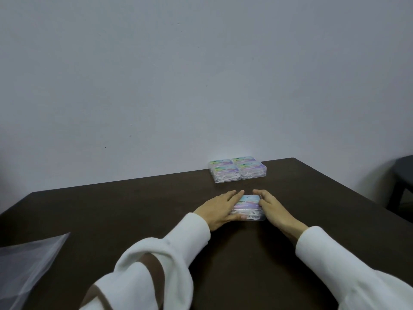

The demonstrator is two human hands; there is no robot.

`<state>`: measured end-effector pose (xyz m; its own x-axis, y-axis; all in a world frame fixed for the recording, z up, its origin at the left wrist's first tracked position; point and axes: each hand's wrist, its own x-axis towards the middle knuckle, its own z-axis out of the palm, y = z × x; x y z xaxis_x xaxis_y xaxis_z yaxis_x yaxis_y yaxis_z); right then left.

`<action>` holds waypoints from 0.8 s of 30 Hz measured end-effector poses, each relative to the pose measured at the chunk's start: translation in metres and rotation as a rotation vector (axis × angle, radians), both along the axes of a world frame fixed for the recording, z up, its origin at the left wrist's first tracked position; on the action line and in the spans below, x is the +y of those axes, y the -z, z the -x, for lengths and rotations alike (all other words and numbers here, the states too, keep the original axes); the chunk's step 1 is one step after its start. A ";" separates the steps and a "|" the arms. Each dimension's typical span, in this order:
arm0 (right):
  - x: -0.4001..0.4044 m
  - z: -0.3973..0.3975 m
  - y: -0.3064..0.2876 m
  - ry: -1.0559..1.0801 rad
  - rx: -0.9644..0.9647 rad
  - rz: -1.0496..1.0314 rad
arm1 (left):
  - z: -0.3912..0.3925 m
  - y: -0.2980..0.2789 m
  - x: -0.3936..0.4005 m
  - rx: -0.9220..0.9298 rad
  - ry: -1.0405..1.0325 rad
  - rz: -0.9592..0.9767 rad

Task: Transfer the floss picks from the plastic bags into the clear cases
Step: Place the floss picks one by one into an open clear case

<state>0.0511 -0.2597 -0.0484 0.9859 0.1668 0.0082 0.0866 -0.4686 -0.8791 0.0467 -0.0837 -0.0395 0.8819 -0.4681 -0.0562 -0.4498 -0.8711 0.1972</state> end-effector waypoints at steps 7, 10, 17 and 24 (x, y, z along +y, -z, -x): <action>-0.003 -0.004 0.003 -0.033 -0.053 0.066 | -0.002 -0.001 -0.005 -0.075 0.027 -0.115; -0.004 -0.005 0.002 -0.049 -0.055 0.088 | -0.003 -0.001 -0.006 -0.081 0.022 -0.116; -0.009 -0.005 0.003 0.017 -0.223 0.181 | -0.002 0.004 -0.008 -0.053 -0.081 0.160; -0.012 -0.013 0.001 0.004 -0.312 0.365 | -0.014 0.004 -0.019 -0.140 -0.126 0.092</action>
